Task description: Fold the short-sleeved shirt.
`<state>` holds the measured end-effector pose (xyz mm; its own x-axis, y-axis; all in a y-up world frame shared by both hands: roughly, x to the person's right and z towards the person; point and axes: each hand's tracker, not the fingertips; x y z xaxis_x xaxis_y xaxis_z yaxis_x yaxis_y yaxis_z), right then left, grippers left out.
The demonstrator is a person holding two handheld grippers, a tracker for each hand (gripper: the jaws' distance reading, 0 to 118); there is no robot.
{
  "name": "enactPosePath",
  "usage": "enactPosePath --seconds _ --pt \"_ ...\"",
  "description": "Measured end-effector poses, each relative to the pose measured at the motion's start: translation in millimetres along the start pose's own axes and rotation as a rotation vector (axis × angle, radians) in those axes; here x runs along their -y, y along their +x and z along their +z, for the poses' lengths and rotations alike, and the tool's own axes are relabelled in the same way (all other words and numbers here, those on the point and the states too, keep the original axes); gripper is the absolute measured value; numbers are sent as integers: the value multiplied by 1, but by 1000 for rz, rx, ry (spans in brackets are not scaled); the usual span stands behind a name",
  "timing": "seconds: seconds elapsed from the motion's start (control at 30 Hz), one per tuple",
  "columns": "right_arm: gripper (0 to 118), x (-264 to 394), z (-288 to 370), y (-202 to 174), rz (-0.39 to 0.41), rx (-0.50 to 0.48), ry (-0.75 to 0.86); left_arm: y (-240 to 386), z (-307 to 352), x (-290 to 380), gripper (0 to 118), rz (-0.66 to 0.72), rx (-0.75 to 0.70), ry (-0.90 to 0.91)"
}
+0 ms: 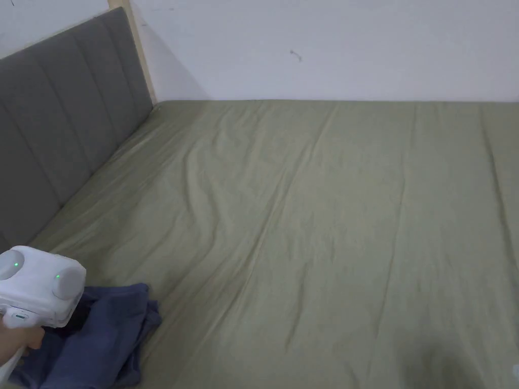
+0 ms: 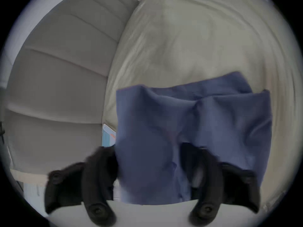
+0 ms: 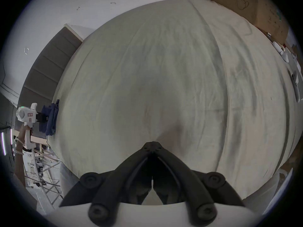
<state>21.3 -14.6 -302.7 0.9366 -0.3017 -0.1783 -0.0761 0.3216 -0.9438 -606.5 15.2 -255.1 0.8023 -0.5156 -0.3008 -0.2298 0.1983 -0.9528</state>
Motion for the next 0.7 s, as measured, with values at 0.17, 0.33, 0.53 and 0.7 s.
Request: enactPosePath --seconds 0.17,0.33,0.53,0.7 --pt "0 4 1 10 -20 3 3 -29 29 11 96 275 227 94" --pt "0 8 9 15 -8 0 18 -19 108 29 61 288 307 288" --pt "0 14 23 25 -31 -52 56 48 209 62 26 139 464 478" --pt "0 19 43 30 -26 -93 112 128 252 95 0 138 515 618"
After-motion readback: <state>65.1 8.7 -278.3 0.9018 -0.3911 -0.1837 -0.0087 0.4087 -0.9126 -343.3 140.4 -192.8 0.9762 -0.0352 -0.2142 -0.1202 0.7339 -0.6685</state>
